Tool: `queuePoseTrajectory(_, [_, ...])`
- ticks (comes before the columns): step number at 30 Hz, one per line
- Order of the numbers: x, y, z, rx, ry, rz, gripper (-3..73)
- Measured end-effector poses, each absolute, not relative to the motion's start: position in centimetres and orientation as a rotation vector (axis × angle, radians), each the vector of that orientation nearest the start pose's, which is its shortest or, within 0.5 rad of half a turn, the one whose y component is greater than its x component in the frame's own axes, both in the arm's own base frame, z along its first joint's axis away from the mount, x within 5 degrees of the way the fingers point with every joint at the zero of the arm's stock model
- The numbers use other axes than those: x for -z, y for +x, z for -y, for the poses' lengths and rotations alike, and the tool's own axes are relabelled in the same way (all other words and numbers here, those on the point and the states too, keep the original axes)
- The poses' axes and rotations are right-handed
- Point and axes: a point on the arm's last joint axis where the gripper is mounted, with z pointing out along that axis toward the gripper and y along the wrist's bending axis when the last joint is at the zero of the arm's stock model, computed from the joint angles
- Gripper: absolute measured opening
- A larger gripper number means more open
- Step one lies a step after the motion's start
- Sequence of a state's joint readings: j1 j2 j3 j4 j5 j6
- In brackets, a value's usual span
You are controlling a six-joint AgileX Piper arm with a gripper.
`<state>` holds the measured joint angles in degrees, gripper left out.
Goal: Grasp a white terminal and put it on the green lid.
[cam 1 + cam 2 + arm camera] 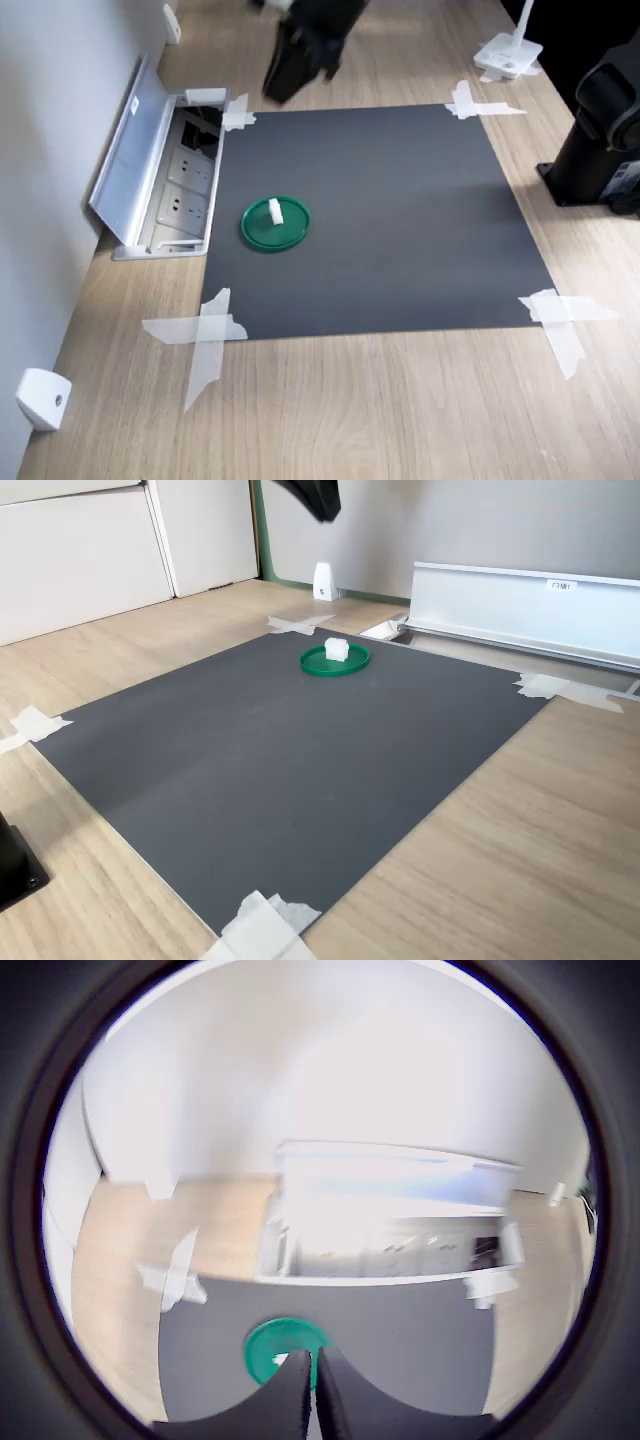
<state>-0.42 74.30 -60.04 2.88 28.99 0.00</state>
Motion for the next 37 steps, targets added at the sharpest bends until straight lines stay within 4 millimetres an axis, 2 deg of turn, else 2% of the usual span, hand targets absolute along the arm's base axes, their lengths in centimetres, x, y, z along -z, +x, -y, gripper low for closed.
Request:
queuePoseTrajectory(4, [-33.9,23.8,2.0,0.006,0.138,-2.076,-0.5])
queuePoseTrajectory(8, [-33.3,19.1,2.9,0.052,0.196,-1.967,-0.5])
queuePoseTrajectory(13, [-30.0,13.7,2.2,0.067,0.202,-1.869,-0.7])
queuePoseTrajectory(18, [-26.1,10.3,1.8,0.076,0.198,-1.651,-0.7])
queuePoseTrajectory(21, [-23.8,9.0,1.6,0.086,0.193,-1.526,-0.7])
queuePoseTrajectory(24, [-21.8,8.1,1.5,0.088,0.195,-1.484,-0.7])
queuePoseTrajectory(27, [-21.7,7.6,1.4,0.082,0.197,-1.491,-0.7])
queuePoseTrajectory(37, [-19.9,7.3,1.2,0.063,0.212,-1.675,-0.7])
